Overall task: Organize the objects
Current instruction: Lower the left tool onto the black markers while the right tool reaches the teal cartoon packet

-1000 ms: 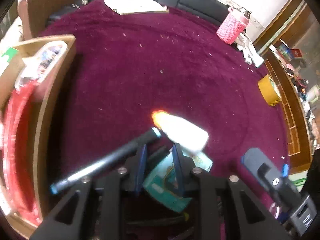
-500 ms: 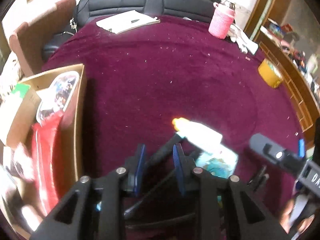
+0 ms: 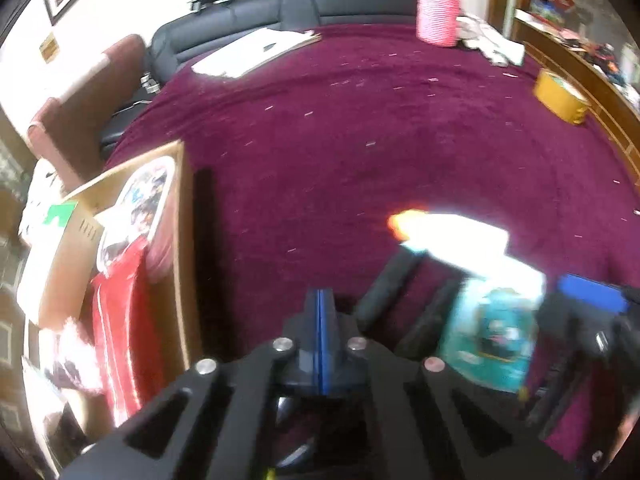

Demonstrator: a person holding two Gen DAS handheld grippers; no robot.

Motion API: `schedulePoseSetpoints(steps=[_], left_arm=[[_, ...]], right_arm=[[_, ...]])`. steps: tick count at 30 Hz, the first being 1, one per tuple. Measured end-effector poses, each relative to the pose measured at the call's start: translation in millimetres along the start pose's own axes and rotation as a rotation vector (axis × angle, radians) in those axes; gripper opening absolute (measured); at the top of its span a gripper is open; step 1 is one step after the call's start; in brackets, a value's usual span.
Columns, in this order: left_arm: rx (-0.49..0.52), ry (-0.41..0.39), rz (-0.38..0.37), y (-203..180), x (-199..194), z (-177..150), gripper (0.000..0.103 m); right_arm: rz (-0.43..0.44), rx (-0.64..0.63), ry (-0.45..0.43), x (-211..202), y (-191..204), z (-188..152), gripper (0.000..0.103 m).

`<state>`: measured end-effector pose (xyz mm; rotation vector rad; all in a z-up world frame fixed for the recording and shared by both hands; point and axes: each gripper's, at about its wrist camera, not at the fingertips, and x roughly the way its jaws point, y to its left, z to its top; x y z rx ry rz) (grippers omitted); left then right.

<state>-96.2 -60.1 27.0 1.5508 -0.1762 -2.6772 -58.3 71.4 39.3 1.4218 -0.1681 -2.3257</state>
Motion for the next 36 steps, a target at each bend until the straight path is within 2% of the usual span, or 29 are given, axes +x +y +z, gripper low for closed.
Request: schedulePoseSetpoints(steps=[1,3,5,7,9,12,14,16,20,22,23,25,27,30,34,36], left_arm=[[-0.012,0.012,0.012,3.5,5.8,-2.3,0.0],[-0.03,-0.009,-0.016,5.8,0.0,-1.0,0.0],[-0.036,-0.005,-0.014,6.0,0.6,-2.1,0.0],[-0.022,-0.005,0.017,1.9,2.5,-3.3,0.0],[-0.016,-0.008,0.01,-1.0,1.3,-4.7,0.0],[0.0,-0.02,0.013,-3.0,-0.4,-8.0,0.0],[0.0,-0.02,0.009,-2.5,0.2,-9.1,0.0],[0.021,-0.026,0.008,-5.1,-1.1,-10.1,0.0],[0.066,-0.032,-0.017,-11.5,-5.6,-13.7,0.0],[0.059,-0.014,-0.056,-8.4,-6.9,-15.5,0.0],[0.058,-0.009,-0.063,-7.2,-7.4,-16.2,0.002],[0.058,-0.013,-0.062,-4.6,-9.9,-18.0,0.012],[0.068,-0.022,-0.06,-2.7,-13.1,-19.4,0.03],[0.079,-0.049,-0.092,2.5,-23.5,-23.0,0.049],[0.101,-0.082,-0.161,6.1,-40.2,-28.5,0.054],[0.14,-0.09,-0.159,2.9,-44.2,-32.1,0.055]], right_arm=[[-0.032,-0.042,0.006,4.0,6.2,-2.0,0.082],[-0.131,-0.152,0.027,14.9,19.1,-6.5,0.084],[-0.172,-0.208,0.024,19.4,23.2,-8.0,0.087],[-0.194,-0.161,-0.017,12.4,8.6,-2.4,0.086],[-0.229,-0.054,-0.056,5.8,-18.2,7.5,0.086],[-0.21,0.114,-0.101,-5.6,-54.4,14.7,0.086],[-0.217,0.164,-0.14,-12.6,-63.5,15.9,0.086],[-0.155,0.17,-0.142,-15.1,-60.9,15.9,0.087],[-0.075,0.049,-0.111,-10.8,-32.3,12.8,0.087],[-0.108,-0.076,-0.099,-6.7,-8.6,7.9,0.088],[-0.163,-0.161,-0.091,-2.6,4.6,4.0,0.088],[-0.206,-0.245,-0.091,1.7,16.9,-3.8,0.088],[-0.214,-0.298,-0.07,5.4,22.3,-7.5,0.088],[-0.233,-0.343,-0.046,11.8,23.1,-9.1,0.089],[-0.261,-0.361,-0.036,11.0,16.1,-7.0,0.094],[-0.275,-0.298,-0.033,10.1,2.5,-2.2,0.094]])
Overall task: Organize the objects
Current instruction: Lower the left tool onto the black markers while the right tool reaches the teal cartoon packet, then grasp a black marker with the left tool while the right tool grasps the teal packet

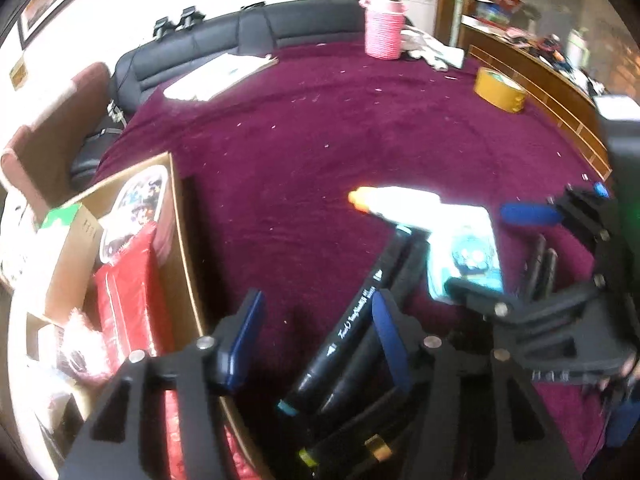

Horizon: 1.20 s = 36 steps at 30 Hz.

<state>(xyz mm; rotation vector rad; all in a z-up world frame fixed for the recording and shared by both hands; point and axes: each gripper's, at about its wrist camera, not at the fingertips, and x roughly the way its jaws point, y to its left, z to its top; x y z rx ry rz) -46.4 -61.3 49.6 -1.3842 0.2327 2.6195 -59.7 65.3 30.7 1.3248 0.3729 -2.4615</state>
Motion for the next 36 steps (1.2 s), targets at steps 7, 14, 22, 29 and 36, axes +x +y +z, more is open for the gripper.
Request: schedulePoseSetpoints(steps=[7,14,22,29,36], left_arm=[[0.064,0.041,0.034,-9.7,10.7,-3.4,0.055],[0.038,0.054,0.031,-5.1,20.7,7.9,0.054],[0.128,0.122,0.055,-22.4,31.1,4.4,0.022],[-0.033,0.096,0.055,-5.6,37.3,10.9,0.016],[-0.128,0.064,0.084,-5.0,40.3,12.2,0.016]], right_arm=[[-0.071,0.175,-0.037,-9.7,-35.2,3.4,0.094],[0.05,0.353,-0.01,-11.8,-62.5,-1.7,0.095],[0.068,0.383,-0.022,-13.2,-68.3,-0.9,0.095],[0.064,0.384,0.034,-1.2,-65.9,-2.1,0.095],[-0.043,0.326,0.019,15.4,-43.6,8.2,0.095]])
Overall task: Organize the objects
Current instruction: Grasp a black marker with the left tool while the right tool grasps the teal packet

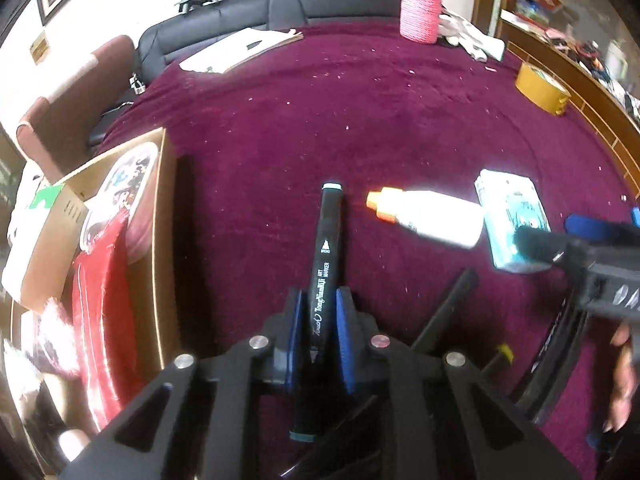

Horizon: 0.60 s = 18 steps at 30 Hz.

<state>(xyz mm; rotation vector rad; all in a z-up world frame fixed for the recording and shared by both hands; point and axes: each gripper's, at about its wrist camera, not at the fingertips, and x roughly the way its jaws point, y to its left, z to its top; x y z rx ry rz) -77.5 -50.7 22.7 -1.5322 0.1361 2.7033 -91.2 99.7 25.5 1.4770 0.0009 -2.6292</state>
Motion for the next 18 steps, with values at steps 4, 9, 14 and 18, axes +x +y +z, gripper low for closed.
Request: schedulePoseSetpoints(steps=[4,9,14,18], left_arm=[[-0.009,-0.016,0.02,-3.4,1.1,0.3,0.016],[-0.017,-0.041,0.025,-3.7,0.1,-2.7,0.016],[-0.057,-0.053,-0.044,2.3,-3.6,-3.0,0.015],[-0.066,-0.07,-0.068,1.5,-9.1,-2.4,0.015]], right_arm=[[-0.024,-0.064,-0.035,-0.9,10.4,-2.1,0.058],[0.042,-0.035,-0.045,-10.4,-3.5,-6.5,0.037],[0.102,0.003,-0.099,-24.1,-13.2,-4.7,0.026],[0.11,-0.011,-0.126,-30.7,-9.5,-5.0,0.025]])
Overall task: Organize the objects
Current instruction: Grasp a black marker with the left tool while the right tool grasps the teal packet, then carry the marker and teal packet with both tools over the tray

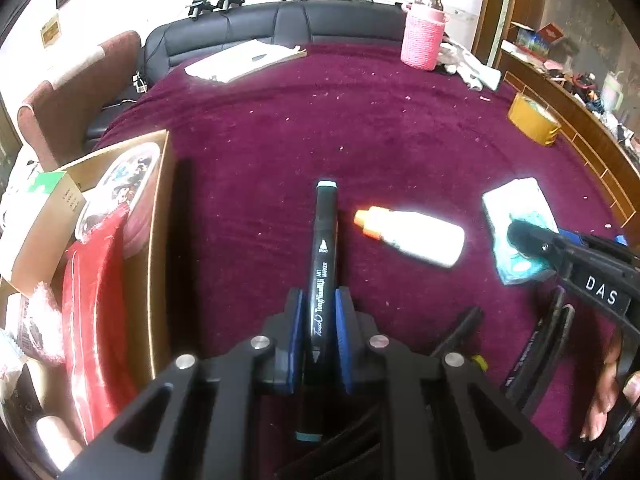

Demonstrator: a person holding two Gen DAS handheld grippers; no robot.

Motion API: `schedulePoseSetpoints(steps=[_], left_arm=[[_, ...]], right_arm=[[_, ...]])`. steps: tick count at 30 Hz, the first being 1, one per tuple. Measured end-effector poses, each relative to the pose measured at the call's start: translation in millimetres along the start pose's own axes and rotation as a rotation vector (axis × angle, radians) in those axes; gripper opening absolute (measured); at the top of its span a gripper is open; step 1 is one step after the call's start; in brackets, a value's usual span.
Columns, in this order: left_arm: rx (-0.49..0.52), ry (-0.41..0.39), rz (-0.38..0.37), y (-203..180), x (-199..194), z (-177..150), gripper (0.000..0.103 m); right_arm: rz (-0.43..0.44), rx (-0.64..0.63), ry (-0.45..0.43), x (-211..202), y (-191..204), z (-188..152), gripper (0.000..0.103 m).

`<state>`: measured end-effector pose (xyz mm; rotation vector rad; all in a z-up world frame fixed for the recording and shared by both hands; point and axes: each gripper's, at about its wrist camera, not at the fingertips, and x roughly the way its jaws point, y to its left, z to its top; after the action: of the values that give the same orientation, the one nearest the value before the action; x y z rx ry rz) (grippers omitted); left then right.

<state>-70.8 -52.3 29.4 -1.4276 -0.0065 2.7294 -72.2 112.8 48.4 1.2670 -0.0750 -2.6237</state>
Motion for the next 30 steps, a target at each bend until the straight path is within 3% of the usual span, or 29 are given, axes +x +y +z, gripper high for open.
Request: schedulePoseSetpoints(steps=[10,17,19,22,30], left_arm=[[-0.025,0.006,-0.018,0.3,-1.9,0.0,0.015],[-0.016,0.017,-0.023,-2.4,0.4,-2.3,0.015],[-0.013,0.018,-0.023,-3.1,1.1,-3.4,0.015],[-0.013,0.019,-0.024,-3.0,1.4,-3.9,0.015],[-0.018,0.02,-0.03,-1.7,3.5,-5.4,0.015]], right_arm=[[0.052,0.054,0.05,11.1,-11.8,-3.0,0.025],[0.127,0.006,0.079,18.6,1.0,-9.9,0.02],[0.099,-0.007,0.062,17.5,4.3,-11.4,0.019],[0.173,0.035,0.05,17.9,-2.3,-9.6,0.014],[0.203,0.068,-0.019,-2.1,-6.6,-2.5,0.011]])
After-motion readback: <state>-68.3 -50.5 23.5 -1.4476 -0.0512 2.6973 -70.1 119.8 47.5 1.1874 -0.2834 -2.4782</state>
